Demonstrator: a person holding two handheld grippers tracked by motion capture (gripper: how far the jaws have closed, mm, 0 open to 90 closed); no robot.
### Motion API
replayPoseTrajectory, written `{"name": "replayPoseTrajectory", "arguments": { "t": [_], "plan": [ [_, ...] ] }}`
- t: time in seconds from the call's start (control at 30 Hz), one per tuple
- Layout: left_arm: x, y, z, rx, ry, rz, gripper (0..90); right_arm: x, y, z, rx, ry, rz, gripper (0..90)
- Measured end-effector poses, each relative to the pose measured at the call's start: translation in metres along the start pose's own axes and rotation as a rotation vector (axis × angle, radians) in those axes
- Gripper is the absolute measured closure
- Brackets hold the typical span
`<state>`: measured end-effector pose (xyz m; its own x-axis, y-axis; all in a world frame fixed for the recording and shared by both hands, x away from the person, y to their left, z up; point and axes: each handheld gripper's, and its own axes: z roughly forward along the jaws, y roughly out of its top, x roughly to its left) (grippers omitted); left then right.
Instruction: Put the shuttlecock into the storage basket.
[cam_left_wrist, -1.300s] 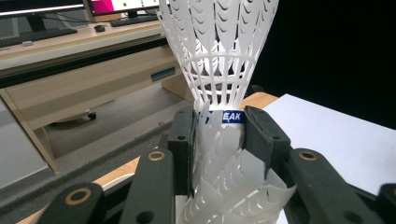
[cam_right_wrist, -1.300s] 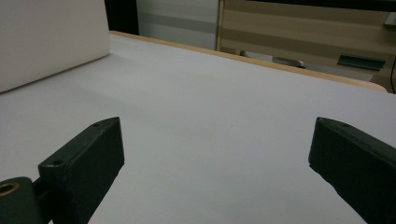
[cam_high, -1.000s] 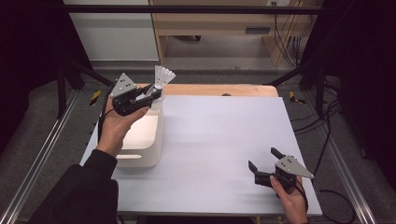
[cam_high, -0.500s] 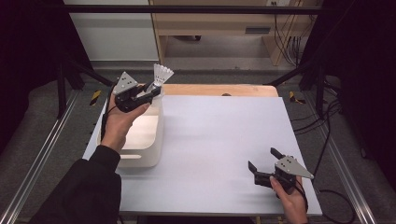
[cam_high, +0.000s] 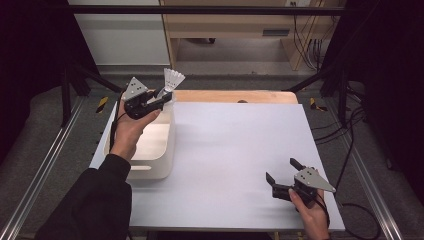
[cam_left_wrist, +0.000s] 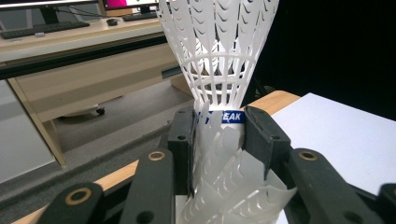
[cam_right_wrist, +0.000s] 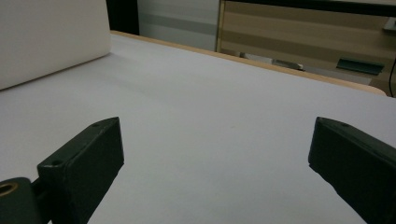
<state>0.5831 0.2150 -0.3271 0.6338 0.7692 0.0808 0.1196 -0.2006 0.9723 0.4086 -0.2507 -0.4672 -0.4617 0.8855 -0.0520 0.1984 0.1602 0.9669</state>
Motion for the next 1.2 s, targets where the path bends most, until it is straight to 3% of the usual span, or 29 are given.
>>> {"name": "replayPoseTrajectory", "arguments": {
  "t": [1.2],
  "plan": [
    [0.01, -0.018, 0.009, -0.008, 0.009, -0.063, 64.8, 0.0, 0.0, 0.0, -0.006, -0.002, -0.006, 3.4]
  ]
}}
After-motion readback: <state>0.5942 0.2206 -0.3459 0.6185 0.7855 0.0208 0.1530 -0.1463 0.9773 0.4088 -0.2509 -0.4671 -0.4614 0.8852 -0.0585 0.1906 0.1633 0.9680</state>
